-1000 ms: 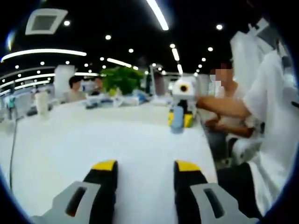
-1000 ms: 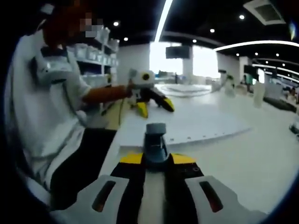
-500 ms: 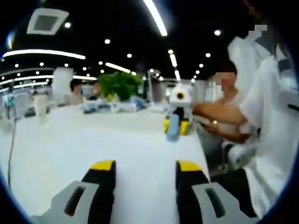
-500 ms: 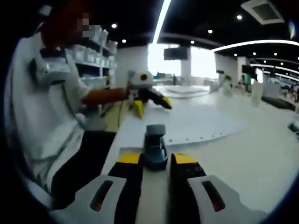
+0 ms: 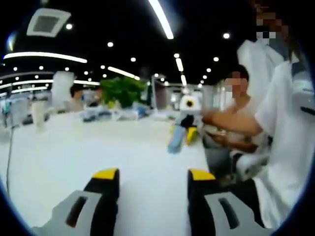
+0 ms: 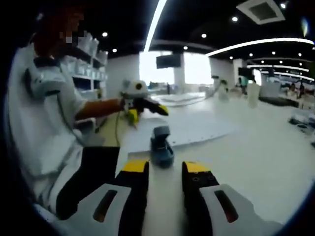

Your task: Pick up the paper insert the paper into the punch align the paper edges press the punch to punch holes

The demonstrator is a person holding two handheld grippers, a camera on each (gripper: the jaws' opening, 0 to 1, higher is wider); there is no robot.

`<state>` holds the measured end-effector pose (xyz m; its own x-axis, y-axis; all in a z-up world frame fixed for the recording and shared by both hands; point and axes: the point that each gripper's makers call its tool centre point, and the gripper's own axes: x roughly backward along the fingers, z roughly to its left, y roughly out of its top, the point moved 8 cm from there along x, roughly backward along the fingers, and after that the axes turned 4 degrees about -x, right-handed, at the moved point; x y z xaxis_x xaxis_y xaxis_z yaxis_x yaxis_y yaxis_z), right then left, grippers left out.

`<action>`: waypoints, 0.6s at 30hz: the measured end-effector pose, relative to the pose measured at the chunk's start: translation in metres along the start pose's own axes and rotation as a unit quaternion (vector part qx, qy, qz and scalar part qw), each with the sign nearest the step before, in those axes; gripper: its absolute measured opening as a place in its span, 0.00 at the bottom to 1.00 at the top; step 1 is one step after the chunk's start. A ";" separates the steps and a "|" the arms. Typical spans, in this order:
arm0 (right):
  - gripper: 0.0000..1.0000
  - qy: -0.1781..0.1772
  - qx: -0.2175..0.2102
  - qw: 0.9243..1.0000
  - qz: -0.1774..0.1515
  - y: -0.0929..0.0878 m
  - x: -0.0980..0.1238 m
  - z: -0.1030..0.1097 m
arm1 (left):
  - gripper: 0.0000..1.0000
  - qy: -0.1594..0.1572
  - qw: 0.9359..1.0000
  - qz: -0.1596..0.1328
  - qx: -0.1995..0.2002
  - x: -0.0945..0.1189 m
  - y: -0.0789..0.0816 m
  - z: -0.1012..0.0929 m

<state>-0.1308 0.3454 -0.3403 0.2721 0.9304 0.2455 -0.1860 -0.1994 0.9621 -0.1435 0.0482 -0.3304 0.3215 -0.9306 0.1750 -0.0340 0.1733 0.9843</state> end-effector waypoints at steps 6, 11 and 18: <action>0.29 0.004 -0.016 0.999 -0.041 0.005 0.005 -0.003 | 0.50 -0.013 0.999 -0.041 0.007 -0.033 0.024 -0.011; 0.30 0.002 -0.029 0.998 -0.053 0.006 0.008 -0.006 | 0.52 -0.046 0.998 -0.030 -0.008 -0.064 0.031 -0.028; 0.29 -0.008 -0.033 0.997 -0.066 0.007 0.011 -0.008 | 0.51 -0.071 0.997 -0.009 -0.014 -0.106 0.030 -0.035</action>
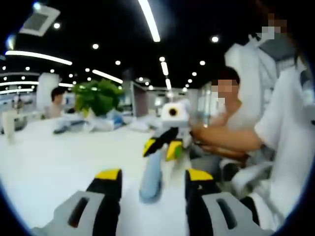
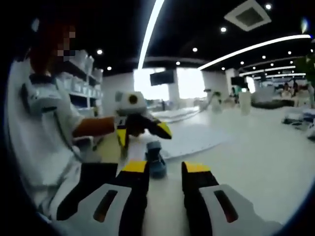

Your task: Pick up the paper insert the paper into the punch align the paper edges press the punch to punch holes

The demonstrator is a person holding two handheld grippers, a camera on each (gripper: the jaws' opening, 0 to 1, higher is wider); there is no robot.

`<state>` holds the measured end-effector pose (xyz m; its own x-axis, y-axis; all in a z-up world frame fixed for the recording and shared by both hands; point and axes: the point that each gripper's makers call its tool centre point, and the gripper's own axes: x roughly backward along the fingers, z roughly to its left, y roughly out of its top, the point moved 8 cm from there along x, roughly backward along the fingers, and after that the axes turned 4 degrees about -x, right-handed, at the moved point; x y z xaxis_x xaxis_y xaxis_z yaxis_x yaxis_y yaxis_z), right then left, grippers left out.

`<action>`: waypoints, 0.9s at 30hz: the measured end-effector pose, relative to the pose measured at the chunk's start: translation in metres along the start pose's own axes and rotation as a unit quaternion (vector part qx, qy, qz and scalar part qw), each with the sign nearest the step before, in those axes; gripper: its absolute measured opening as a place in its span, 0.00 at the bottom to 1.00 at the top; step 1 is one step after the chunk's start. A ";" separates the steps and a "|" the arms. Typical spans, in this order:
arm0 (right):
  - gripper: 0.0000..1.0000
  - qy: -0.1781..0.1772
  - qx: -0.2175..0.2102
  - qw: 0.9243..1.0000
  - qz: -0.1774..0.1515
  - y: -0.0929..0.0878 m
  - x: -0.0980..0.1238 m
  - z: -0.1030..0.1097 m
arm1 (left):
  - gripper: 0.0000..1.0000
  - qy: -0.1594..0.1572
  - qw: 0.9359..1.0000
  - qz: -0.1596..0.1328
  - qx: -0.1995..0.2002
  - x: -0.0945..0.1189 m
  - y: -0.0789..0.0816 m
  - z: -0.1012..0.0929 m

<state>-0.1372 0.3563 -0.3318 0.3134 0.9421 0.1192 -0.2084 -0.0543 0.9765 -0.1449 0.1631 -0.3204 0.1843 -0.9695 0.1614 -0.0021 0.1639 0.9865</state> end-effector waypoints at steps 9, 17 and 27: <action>0.30 -0.008 -0.001 1.000 -0.011 0.002 0.001 -0.001 | 0.47 -0.007 1.000 0.019 0.000 -0.023 -0.011 0.003; 0.30 -0.021 0.001 1.000 -0.021 0.004 0.003 -0.003 | 0.45 -0.009 0.999 0.034 -0.012 -0.024 -0.005 0.004; 0.30 -0.031 -0.001 0.999 -0.027 0.005 0.005 -0.006 | 0.40 -0.016 0.999 0.046 -0.010 -0.034 -0.015 -0.002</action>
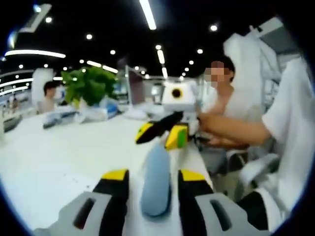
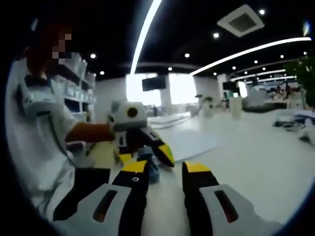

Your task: Pick up the paper insert the paper into the punch align the paper edges press the punch to punch holes

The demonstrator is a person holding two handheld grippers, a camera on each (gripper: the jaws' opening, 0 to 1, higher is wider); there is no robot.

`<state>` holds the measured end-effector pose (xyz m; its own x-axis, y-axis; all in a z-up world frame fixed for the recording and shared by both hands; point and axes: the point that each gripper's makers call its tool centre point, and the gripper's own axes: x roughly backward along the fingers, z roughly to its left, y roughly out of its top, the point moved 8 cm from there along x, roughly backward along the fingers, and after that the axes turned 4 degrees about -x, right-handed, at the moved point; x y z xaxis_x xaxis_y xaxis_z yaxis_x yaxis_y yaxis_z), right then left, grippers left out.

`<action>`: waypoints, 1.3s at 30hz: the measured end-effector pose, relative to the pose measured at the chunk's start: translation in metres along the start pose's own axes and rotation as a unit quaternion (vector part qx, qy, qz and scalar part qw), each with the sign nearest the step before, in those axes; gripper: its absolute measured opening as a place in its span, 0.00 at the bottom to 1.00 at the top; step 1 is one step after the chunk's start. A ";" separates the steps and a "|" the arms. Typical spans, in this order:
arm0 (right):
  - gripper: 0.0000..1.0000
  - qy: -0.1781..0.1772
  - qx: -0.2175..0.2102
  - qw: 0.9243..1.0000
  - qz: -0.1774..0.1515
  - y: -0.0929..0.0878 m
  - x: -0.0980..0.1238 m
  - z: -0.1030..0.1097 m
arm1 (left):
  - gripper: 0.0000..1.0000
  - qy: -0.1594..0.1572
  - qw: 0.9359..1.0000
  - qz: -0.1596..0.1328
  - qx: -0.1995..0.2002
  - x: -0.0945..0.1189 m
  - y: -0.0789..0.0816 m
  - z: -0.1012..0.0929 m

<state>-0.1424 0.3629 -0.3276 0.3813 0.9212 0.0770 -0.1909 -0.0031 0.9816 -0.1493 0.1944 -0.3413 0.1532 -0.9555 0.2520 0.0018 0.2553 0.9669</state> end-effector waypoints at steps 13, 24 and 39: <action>0.30 -0.008 0.007 1.000 0.004 -0.001 0.000 0.001 | 0.37 0.007 1.000 -0.006 -0.005 0.000 -0.002 -0.004; 0.30 -0.022 0.010 1.000 0.005 0.000 -0.001 0.001 | 0.28 0.010 1.000 -0.012 -0.011 0.000 -0.002 -0.004; 0.15 -0.122 -0.006 0.992 -0.011 0.026 -0.013 0.044 | 0.26 0.009 1.000 -0.015 -0.014 -0.002 -0.003 -0.002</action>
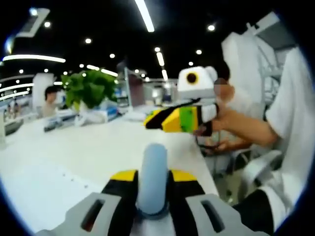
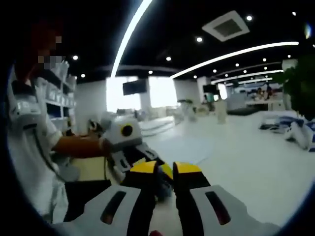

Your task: Pick up the paper insert the paper into the punch align the paper edges press the punch to punch holes

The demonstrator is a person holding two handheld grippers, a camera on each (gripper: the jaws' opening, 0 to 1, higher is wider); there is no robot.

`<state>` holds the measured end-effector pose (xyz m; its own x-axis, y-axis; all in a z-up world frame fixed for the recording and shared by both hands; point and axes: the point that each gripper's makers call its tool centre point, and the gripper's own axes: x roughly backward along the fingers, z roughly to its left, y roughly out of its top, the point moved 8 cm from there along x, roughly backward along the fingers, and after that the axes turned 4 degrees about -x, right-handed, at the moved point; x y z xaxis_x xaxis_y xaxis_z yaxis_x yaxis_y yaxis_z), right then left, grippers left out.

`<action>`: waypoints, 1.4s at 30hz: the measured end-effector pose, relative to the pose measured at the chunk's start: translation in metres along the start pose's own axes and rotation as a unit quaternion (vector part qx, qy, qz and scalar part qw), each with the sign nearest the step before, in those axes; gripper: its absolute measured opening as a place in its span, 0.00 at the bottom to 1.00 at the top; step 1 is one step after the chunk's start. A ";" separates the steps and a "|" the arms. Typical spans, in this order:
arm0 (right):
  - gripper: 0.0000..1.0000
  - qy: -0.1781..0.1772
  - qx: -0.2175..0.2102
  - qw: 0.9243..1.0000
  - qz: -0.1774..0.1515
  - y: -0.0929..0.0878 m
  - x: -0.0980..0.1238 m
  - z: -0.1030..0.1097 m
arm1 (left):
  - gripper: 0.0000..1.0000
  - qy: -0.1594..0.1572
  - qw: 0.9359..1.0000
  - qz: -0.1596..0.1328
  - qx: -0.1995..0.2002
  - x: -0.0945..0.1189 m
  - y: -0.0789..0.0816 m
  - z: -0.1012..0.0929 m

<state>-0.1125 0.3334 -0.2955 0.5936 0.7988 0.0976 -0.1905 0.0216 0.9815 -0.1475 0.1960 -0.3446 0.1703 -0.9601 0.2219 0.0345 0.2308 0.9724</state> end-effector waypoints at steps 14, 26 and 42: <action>0.05 -0.108 0.004 0.991 -0.080 0.025 -0.013 0.040 | 0.26 0.000 1.000 -0.002 -0.007 0.001 0.000 0.000; 0.05 -0.237 0.030 0.970 -0.052 0.002 -0.048 0.033 | 0.26 0.002 1.000 -0.003 -0.012 0.001 0.000 0.001; 0.03 -0.254 -0.021 0.961 -0.110 -0.018 -0.042 0.024 | 0.26 0.002 1.000 -0.003 -0.014 0.001 0.000 -0.002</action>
<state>-0.1147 0.2851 -0.3131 0.9259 0.3765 -0.0325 -0.0422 0.1886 0.9811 -0.1455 0.1949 -0.3448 0.1739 -0.9607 0.2166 0.0628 0.2303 0.9711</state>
